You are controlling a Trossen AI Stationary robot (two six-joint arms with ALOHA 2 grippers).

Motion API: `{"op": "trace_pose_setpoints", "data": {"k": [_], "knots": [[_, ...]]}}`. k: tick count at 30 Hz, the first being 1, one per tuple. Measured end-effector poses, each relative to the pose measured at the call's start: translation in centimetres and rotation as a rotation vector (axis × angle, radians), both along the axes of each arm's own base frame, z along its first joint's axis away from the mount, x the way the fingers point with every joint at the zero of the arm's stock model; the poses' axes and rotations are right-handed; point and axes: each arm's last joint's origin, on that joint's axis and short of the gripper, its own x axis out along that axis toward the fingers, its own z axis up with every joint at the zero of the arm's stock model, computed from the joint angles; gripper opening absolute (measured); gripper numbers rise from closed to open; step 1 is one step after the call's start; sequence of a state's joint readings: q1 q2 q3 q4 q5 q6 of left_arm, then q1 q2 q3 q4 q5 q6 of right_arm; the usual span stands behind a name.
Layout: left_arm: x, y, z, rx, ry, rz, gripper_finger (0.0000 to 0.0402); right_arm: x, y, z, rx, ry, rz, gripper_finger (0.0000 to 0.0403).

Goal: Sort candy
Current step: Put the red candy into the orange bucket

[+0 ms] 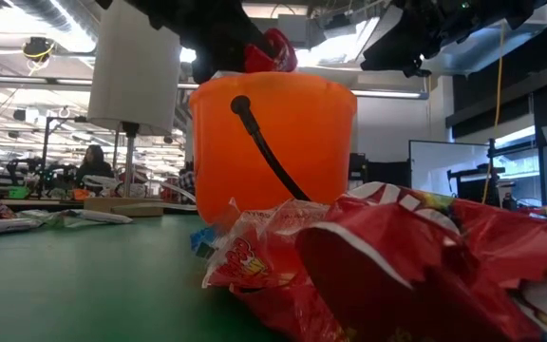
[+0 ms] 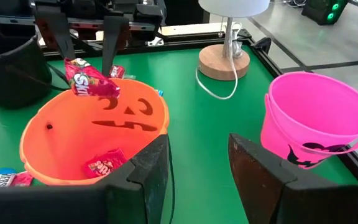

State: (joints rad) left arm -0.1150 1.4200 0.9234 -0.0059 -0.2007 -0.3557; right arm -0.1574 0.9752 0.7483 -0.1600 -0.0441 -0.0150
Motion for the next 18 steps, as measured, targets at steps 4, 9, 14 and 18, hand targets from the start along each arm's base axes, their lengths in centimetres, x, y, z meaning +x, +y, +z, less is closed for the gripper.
{"op": "trace_pose_setpoints", "data": {"k": [4,9,14,18], "knots": [[0.0,0.01,0.0,0.011,0.0,0.002,0.0145,0.12,-0.02,-0.12,-0.015,0.008,0.007,0.0165],[0.0,0.0,0.01,0.012,-0.001,0.001,0.0184,0.24,-0.04,-0.2,-0.017,0.011,0.008,0.0165],[0.01,0.0,0.04,0.011,-0.003,0.001,0.0219,0.24,-0.04,-0.18,-0.018,0.009,0.008,0.0165],[-0.55,0.0,0.48,0.008,0.079,-0.014,0.0233,0.24,-0.04,-0.18,-0.017,0.009,0.008,0.0165]]}}
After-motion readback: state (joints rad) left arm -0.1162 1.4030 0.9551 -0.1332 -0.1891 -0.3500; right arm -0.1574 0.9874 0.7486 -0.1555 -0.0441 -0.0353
